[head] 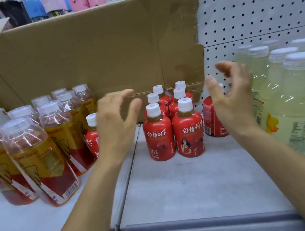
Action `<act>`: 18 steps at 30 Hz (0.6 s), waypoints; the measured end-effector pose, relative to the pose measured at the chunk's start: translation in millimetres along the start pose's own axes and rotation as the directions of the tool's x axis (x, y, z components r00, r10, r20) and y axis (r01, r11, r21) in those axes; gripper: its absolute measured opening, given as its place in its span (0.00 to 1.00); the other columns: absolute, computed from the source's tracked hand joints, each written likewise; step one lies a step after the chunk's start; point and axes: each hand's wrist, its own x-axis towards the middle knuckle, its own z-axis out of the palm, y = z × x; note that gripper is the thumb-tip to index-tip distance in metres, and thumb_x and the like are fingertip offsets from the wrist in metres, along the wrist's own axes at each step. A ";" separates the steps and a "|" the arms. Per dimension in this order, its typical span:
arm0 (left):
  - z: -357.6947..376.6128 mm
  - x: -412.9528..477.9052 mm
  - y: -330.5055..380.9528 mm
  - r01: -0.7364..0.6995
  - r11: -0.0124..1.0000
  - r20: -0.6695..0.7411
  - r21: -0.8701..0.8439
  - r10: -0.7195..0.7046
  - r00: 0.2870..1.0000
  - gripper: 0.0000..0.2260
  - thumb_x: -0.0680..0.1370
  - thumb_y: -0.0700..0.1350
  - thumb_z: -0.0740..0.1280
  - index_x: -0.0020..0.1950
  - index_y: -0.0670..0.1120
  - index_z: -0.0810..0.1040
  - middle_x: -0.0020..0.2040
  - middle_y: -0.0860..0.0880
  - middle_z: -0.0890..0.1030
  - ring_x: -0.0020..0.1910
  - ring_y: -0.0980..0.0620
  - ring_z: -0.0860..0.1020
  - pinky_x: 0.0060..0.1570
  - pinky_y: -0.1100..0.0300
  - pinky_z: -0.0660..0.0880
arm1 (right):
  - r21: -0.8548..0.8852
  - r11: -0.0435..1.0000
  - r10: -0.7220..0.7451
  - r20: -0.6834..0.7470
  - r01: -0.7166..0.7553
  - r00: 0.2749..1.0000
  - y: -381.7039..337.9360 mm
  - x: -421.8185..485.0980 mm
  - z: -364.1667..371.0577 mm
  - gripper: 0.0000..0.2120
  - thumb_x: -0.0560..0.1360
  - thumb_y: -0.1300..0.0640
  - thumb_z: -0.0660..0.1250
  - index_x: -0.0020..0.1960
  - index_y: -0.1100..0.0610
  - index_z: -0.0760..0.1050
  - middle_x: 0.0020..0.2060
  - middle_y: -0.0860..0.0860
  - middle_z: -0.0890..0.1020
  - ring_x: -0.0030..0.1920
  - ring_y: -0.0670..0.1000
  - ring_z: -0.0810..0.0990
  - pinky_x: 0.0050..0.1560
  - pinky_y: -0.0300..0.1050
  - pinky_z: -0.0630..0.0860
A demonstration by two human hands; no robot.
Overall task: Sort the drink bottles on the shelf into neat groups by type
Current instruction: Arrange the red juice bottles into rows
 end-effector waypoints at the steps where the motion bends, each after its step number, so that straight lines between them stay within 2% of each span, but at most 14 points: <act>1: -8.1 3.8 -4.0 0.047 0.999 -0.082 0.020 -0.046 0.996 0.15 0.80 0.51 0.65 0.65 0.49 0.78 0.59 0.54 0.75 0.62 0.53 0.70 0.61 0.59 0.67 | -0.022 0.996 0.090 -0.013 -0.090 0.996 4.7 10.3 -0.7 0.19 0.78 0.50 0.65 0.66 0.55 0.70 0.58 0.47 0.71 0.64 0.51 0.68 0.66 0.49 0.68; 3: -18.4 7.4 -17.5 0.227 0.974 -0.144 0.021 -0.221 0.964 0.17 0.80 0.52 0.64 0.68 0.49 0.74 0.64 0.51 0.73 0.66 0.52 0.68 0.66 0.57 0.66 | -0.080 0.943 0.329 0.078 -0.323 0.941 15.1 24.6 2.0 0.26 0.77 0.49 0.66 0.72 0.56 0.65 0.66 0.52 0.69 0.69 0.53 0.65 0.70 0.52 0.64; 5: -22.0 4.7 -28.3 0.435 0.900 -0.065 -0.011 -0.435 0.898 0.22 0.80 0.54 0.63 0.73 0.49 0.69 0.69 0.48 0.71 0.69 0.49 0.68 0.69 0.50 0.66 | -0.084 0.860 0.509 0.211 -0.503 0.835 26.3 27.4 7.5 0.29 0.77 0.47 0.67 0.73 0.56 0.64 0.68 0.54 0.70 0.69 0.55 0.68 0.69 0.55 0.66; 6: -22.3 2.2 -31.8 0.509 0.860 -0.011 -0.031 -0.510 0.860 0.24 0.80 0.55 0.63 0.75 0.50 0.66 0.70 0.47 0.70 0.69 0.48 0.69 0.68 0.47 0.68 | -0.076 0.830 0.550 0.270 -0.552 0.790 29.6 25.0 9.6 0.26 0.77 0.46 0.66 0.70 0.57 0.66 0.65 0.55 0.73 0.65 0.56 0.72 0.65 0.54 0.69; 8: -24.2 -2.1 -36.9 0.577 0.814 0.050 -0.061 -0.575 0.817 0.23 0.81 0.55 0.62 0.75 0.51 0.64 0.68 0.47 0.72 0.63 0.47 0.73 0.63 0.48 0.72 | -0.082 0.827 0.550 0.324 -0.556 0.770 33.2 19.3 11.4 0.20 0.79 0.45 0.64 0.63 0.57 0.71 0.59 0.56 0.78 0.57 0.57 0.76 0.58 0.52 0.71; 12: -36.6 -3.5 -36.1 0.605 0.789 0.107 -0.101 -0.596 0.796 0.15 0.81 0.55 0.64 0.66 0.52 0.72 0.59 0.48 0.78 0.55 0.48 0.78 0.58 0.44 0.77 | -0.122 0.873 0.485 0.328 -0.472 0.811 33.7 16.0 9.0 0.16 0.80 0.44 0.63 0.59 0.55 0.71 0.55 0.55 0.77 0.54 0.56 0.75 0.55 0.53 0.72; 16: -46.8 -14.8 -22.2 0.498 0.859 0.171 -0.117 -0.477 0.862 0.09 0.75 0.55 0.72 0.52 0.54 0.79 0.47 0.55 0.82 0.47 0.54 0.81 0.50 0.51 0.81 | -0.185 0.893 0.449 0.328 -0.410 0.831 27.5 10.5 -0.6 0.17 0.75 0.42 0.68 0.52 0.55 0.72 0.50 0.53 0.80 0.51 0.57 0.78 0.54 0.56 0.76; 18: -48.0 -19.7 -10.2 0.453 0.879 0.207 -0.149 -0.420 0.883 0.10 0.70 0.57 0.75 0.45 0.53 0.83 0.42 0.55 0.84 0.44 0.54 0.82 0.47 0.53 0.82 | -0.135 0.899 0.435 0.356 -0.416 0.827 19.1 2.8 -11.9 0.17 0.73 0.42 0.71 0.49 0.54 0.73 0.46 0.51 0.81 0.46 0.53 0.80 0.49 0.51 0.77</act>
